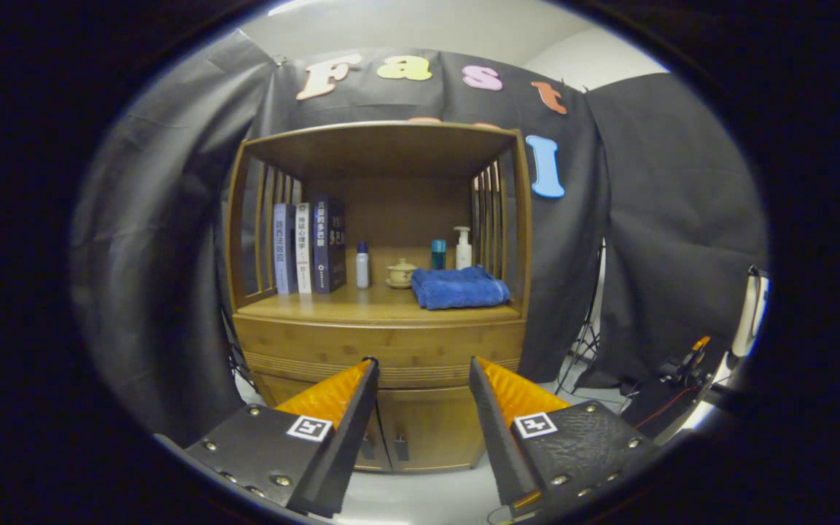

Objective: Pull open the drawer, take out the items inside it, and place them on the countertop above the cabinet.

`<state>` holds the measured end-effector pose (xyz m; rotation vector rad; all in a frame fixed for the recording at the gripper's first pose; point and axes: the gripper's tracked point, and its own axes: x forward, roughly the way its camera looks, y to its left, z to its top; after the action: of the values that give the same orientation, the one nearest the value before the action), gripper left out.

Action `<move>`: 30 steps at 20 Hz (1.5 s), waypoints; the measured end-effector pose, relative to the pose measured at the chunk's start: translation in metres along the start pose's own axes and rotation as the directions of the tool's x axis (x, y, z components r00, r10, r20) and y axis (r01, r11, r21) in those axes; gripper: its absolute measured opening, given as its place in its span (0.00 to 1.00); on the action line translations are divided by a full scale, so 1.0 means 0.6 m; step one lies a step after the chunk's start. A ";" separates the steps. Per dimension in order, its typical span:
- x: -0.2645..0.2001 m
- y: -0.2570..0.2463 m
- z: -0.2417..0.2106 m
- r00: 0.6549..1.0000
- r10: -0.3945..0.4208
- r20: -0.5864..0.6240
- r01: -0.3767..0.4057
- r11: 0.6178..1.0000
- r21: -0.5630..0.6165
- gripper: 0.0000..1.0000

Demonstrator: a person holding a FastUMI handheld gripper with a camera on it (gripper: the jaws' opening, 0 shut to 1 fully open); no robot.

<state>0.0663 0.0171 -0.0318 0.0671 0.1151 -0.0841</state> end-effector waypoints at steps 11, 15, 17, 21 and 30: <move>0.219 0.177 -0.101 0.984 0.119 -0.135 -0.098 0.984 0.152 0.75; 0.259 0.151 -0.128 0.984 0.069 -0.162 -0.056 0.995 0.084 0.74; 0.280 0.127 -0.126 0.984 0.054 -0.172 -0.041 0.996 0.082 0.59; 0.291 0.139 -0.143 0.979 0.094 -0.182 -0.093 0.996 0.019 0.47; 0.297 0.140 -0.170 0.967 0.054 -0.247 -0.076 0.994 -0.080 0.37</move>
<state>0.2387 0.0937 -0.1488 -0.0084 0.3630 -0.0041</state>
